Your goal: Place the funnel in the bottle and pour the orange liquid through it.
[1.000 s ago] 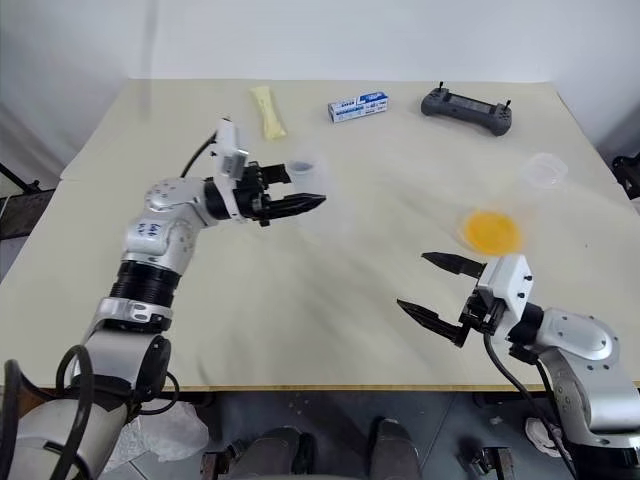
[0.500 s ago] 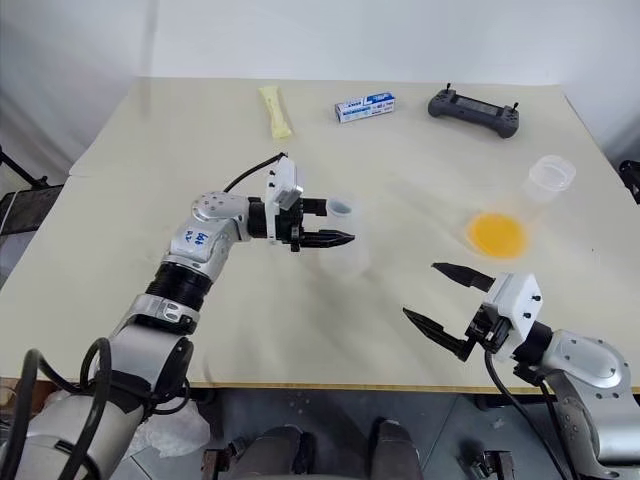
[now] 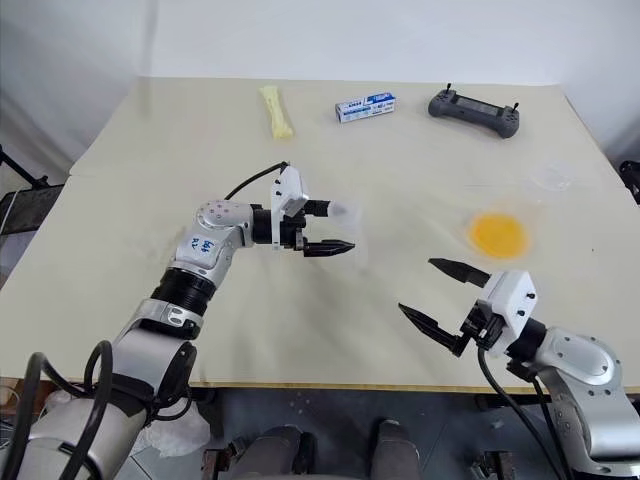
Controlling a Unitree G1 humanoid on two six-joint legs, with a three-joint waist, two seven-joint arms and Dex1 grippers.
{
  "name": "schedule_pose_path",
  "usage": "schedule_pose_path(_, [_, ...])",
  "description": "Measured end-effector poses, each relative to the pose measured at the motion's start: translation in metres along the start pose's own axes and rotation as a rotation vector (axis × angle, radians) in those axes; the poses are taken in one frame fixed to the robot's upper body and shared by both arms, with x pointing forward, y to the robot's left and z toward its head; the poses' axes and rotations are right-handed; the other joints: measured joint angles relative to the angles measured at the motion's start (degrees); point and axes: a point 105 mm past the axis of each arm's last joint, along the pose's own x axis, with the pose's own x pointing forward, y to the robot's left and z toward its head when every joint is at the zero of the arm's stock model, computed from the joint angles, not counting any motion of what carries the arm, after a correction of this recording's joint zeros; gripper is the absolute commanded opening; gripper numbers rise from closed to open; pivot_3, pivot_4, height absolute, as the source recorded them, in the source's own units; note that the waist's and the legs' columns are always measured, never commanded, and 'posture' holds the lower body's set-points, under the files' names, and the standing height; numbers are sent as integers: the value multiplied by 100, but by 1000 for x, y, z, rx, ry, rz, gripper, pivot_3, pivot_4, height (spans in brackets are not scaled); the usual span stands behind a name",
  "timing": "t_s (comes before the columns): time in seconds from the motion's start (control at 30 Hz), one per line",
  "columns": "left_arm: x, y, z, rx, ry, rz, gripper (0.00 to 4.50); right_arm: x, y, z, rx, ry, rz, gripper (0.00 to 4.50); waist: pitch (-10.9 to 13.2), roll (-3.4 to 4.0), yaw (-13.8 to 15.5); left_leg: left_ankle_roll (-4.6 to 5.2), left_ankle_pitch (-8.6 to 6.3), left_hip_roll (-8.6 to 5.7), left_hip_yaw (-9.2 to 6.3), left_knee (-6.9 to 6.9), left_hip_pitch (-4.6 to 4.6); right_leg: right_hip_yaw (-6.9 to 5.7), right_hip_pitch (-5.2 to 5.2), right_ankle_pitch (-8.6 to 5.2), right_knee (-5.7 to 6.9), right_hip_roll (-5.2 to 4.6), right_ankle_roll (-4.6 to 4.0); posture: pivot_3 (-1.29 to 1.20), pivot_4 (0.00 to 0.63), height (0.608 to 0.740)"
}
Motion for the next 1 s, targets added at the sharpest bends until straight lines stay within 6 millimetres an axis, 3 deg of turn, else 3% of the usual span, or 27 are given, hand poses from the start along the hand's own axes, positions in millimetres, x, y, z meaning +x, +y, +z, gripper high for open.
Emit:
schedule_pose_path(0.2, [-3, -1, 7, -18, -23, 6, 4471, 3, -3, 1, -7, -5, 6, 4500, 0, 0, -3, 0, 0, -1, -5, 7, -5, -1, 0, 0, 2, 0, 0, 0, 150, 740])
schedule_pose_path(0.37, [-25, 3, 13, -55, -36, 64, 4471, 3, -3, 2, -14, -3, 23, 4500, 0, 1, -17, 0, 0, 2, -9, 8, -4, -1, -1, 0, 7, 1, 0, 0, 150, 740])
schedule_pose_path(0.6, [-76, 9, 12, -73, -8, 189, 4471, 1, 0, 1, 1, 23, 82, 4500, -1, 2, -12, -1, 0, 2, -18, 13, -4, 1, 1, 0, 8, 0, 0, 0, 150, 740])
schedule_pose_path(0.77, [-126, 8, 10, -60, -27, 369, 4471, 1, -6, 0, 9, 24, 91, 4500, -1, 3, -28, -4, -2, 3, -21, 14, -3, 5, 0, 0, 11, -1, 0, 0, 150, 740])
schedule_pose_path(0.9, [-166, -5, -1, -71, -61, 537, 4471, 2, -7, 0, 15, 25, 108, 4500, -1, 4, -33, -6, -4, 4, -24, 14, -1, 10, 1, 0, 10, -3, 0, 0, 150, 740])
schedule_pose_path(1.0, [-200, -25, -20, -115, -56, 682, 4471, 3, -8, -2, 25, 29, 118, 4500, -1, 4, -33, -9, -5, 5, -28, 14, -1, 21, 2, 0, 8, -6, -1, 0, 150, 740])
